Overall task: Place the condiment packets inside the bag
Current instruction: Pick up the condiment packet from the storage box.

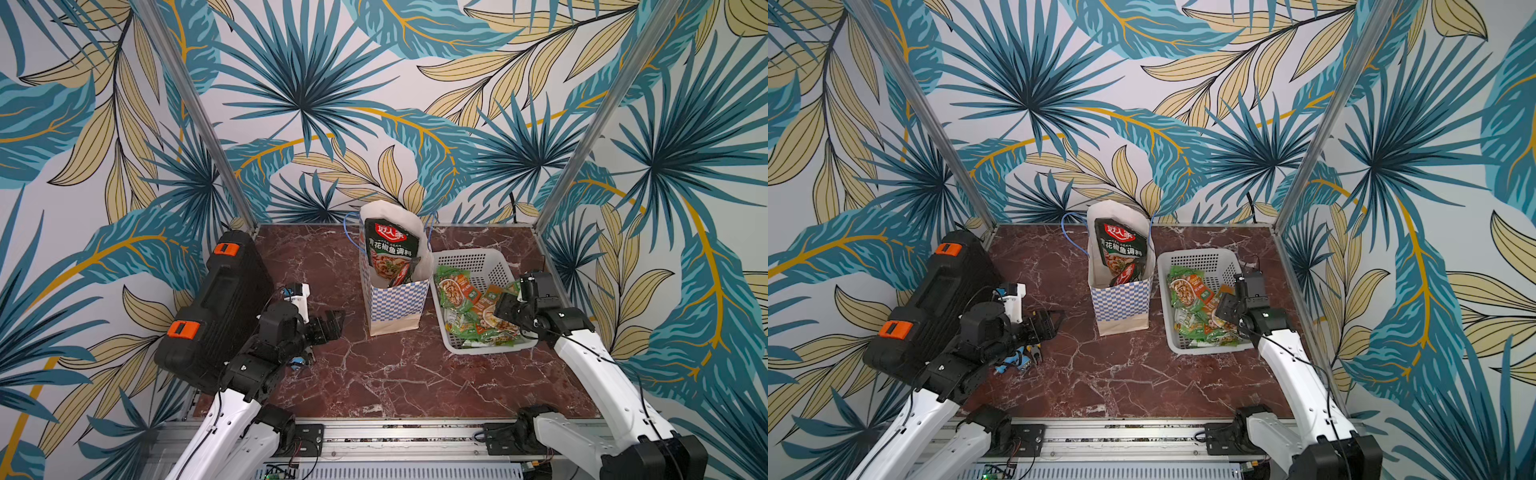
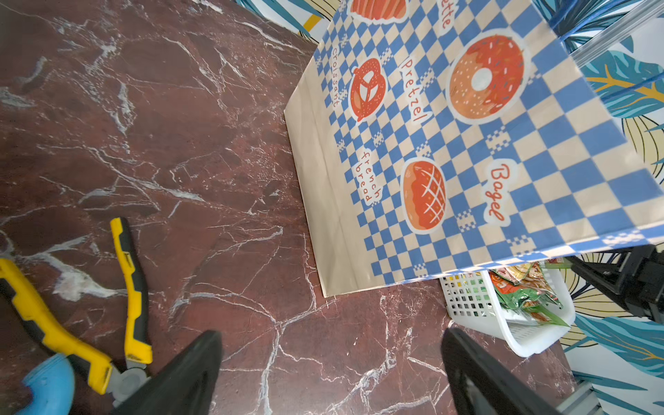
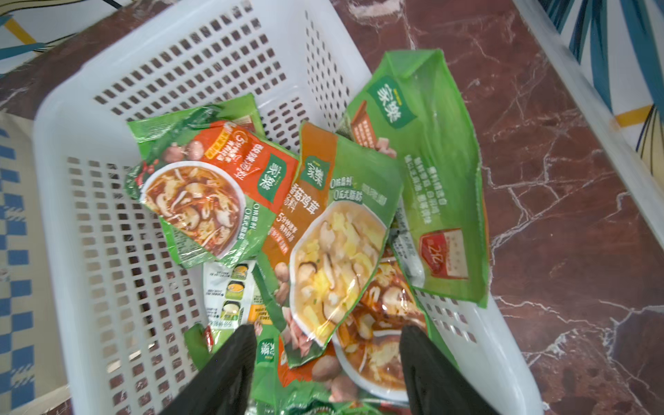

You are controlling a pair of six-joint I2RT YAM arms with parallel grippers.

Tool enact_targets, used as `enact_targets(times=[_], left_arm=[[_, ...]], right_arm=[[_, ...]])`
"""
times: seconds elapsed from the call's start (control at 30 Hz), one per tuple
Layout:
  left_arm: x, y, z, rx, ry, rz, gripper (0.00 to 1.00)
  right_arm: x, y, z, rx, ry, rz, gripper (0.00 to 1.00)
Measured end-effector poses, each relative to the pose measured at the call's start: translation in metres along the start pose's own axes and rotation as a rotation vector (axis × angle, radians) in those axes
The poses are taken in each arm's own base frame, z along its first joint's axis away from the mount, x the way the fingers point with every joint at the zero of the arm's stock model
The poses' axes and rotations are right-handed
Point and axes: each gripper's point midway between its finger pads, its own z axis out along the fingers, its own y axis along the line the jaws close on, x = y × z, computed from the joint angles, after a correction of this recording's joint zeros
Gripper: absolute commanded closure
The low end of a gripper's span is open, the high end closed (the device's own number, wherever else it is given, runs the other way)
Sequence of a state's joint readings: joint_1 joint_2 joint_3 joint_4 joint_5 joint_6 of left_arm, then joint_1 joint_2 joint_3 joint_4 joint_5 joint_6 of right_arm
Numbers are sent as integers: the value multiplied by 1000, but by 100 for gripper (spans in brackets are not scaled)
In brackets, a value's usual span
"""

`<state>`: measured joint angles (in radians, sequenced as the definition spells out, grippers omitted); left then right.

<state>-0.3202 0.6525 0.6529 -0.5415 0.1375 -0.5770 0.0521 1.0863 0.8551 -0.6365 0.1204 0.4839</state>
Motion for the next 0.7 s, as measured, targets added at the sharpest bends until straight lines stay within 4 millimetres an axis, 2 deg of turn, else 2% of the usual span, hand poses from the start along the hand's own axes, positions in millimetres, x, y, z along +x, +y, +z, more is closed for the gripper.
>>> enact_targets(times=[0.3,0.43,0.6,0.7], left_arm=[[0,3,0,-18,-1,2,0],[2,6,0,-33,3,1,0],[2,7,0,-33,4,0,0],[2,7,0,-33,5,0,0]], right_arm=[[-2,1,43,-21,66,54,46],[-3,-1,53,-13,73,63,46],[-5,-1,52,-10,63,63,36],[-11,-5,45,9,28,59,31]])
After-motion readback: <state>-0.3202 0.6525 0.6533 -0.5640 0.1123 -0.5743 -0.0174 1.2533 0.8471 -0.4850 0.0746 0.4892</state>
